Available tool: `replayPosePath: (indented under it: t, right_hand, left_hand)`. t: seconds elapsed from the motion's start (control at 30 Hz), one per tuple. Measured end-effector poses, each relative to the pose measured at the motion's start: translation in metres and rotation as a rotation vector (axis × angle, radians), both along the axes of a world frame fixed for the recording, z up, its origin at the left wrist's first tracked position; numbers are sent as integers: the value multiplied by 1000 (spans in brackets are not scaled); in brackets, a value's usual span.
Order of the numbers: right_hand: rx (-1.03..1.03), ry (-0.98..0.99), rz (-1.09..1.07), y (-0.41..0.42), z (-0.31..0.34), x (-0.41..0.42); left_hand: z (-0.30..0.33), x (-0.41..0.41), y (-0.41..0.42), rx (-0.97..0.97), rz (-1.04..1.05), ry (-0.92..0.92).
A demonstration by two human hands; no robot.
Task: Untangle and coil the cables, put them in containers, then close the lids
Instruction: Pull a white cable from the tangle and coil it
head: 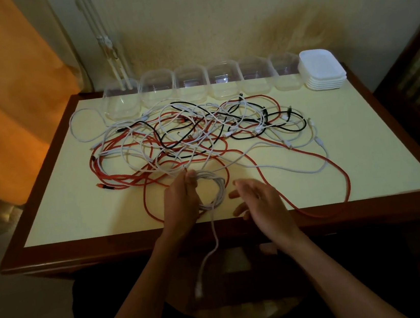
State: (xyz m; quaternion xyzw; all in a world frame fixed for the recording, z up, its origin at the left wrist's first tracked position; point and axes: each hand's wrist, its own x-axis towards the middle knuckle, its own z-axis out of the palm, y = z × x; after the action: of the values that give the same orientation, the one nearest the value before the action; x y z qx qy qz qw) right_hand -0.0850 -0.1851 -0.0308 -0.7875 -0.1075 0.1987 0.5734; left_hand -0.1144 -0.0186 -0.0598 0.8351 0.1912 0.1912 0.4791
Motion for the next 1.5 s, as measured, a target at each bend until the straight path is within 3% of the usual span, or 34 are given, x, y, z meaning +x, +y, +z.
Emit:
replayPosePath:
  t: [0.1,0.2,0.3,0.43,0.53,0.67,0.77,0.87,1.03,1.13,1.27,1.43,1.5]
  right_hand:
    - [-74,-88,151,2,10,16]
    - [-159,-92,286,7,11,21]
    - [-236,-152,223,11,4,24]
    - [-299,-185,29,13,-6,28]
    - [-345,-218,-88,10,-10,31]
    - [-276,-124,-147,8,-12,29]
    - [2,155,-212,6,-7,25]
    - [200,310,-252,5,-1,21]
    - [287,358,-270,8,2,11]
    - [320,327,-274,8,0,5]
    - [329,280,-265,12,1,-4]
    - [284,244,-295,19,-2,-13]
    - [284,239,-271,22,-2,-17]
  left_hand:
    - [2,-1,-11,18,-164,4]
    - [4,-1,-21,-20,-191,-20]
    - [10,-4,-28,-236,-167,88]
    - [22,-16,-41,-621,-89,400]
    - [28,-26,-44,-686,-123,464]
    - [37,-31,-38,-592,-179,388]
    - [40,-33,-32,-400,-163,309]
    - [38,-35,-30,-225,-145,272]
    - [35,-36,-31,2,34,246]
    - [42,-36,-29,27,47,284]
    - [49,-36,-32,-142,-24,372]
    - [66,-44,-39,-881,-79,339]
    - [68,-47,-43,-988,-28,276]
